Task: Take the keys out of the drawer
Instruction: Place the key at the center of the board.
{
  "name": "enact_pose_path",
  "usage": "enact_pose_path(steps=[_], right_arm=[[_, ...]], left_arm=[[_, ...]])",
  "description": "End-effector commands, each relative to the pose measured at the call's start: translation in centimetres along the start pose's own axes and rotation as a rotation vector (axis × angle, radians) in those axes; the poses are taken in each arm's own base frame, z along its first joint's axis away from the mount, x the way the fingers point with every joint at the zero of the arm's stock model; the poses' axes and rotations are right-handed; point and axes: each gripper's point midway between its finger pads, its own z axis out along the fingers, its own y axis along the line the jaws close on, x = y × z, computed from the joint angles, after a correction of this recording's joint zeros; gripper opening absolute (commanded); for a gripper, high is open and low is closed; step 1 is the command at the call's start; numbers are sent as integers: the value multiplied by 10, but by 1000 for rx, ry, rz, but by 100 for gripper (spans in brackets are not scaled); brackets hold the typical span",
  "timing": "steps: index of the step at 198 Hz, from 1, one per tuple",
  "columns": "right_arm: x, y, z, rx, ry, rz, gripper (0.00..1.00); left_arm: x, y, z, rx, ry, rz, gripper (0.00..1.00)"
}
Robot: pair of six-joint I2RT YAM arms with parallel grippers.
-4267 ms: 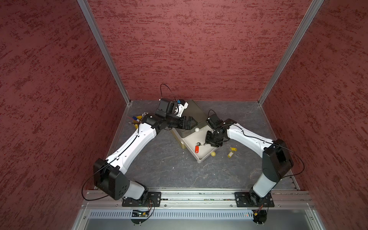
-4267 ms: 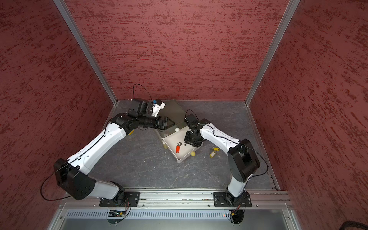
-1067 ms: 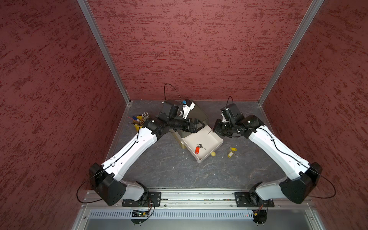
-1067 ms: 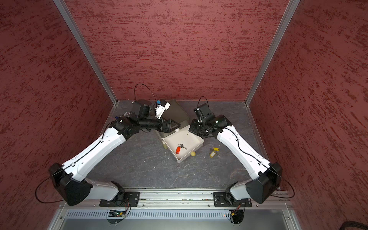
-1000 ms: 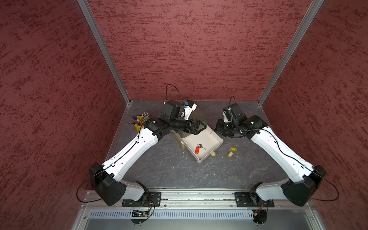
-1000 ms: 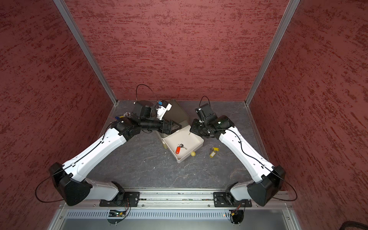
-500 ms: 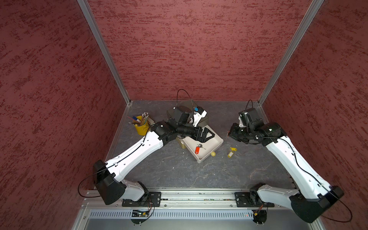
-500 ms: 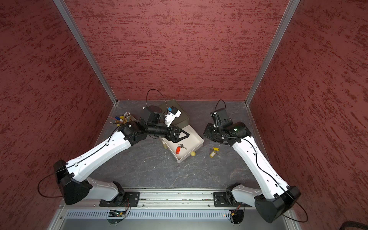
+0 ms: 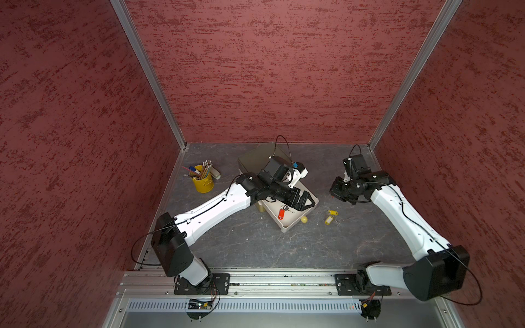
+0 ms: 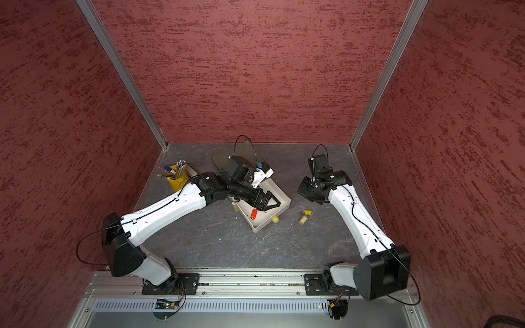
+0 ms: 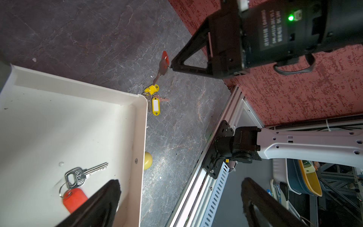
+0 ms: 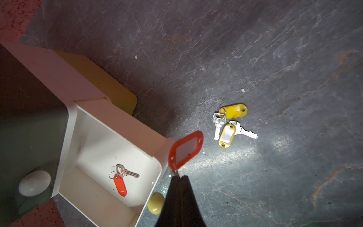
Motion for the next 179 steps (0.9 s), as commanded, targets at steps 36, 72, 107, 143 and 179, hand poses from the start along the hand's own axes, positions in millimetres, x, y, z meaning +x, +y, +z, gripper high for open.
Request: enact_pose_path(steps=[36,72,107,143,179], right_arm=[[-25,10,43,-22,21,-14,0],[-34,9,72,-9,57,-16,0],[-40,6,96,10,91,-12,0],[-45,3,112,22,109,-9,0],[-47,-3,127,37,128,6,0]], left_arm=[[2,0,4,-41,49,2,100],[0,-1,9,-63,78,19,100],[-2,-3,11,-77,87,36,100],[-1,-2,9,-88,91,43,100],[3,0,8,-97,95,43,100]])
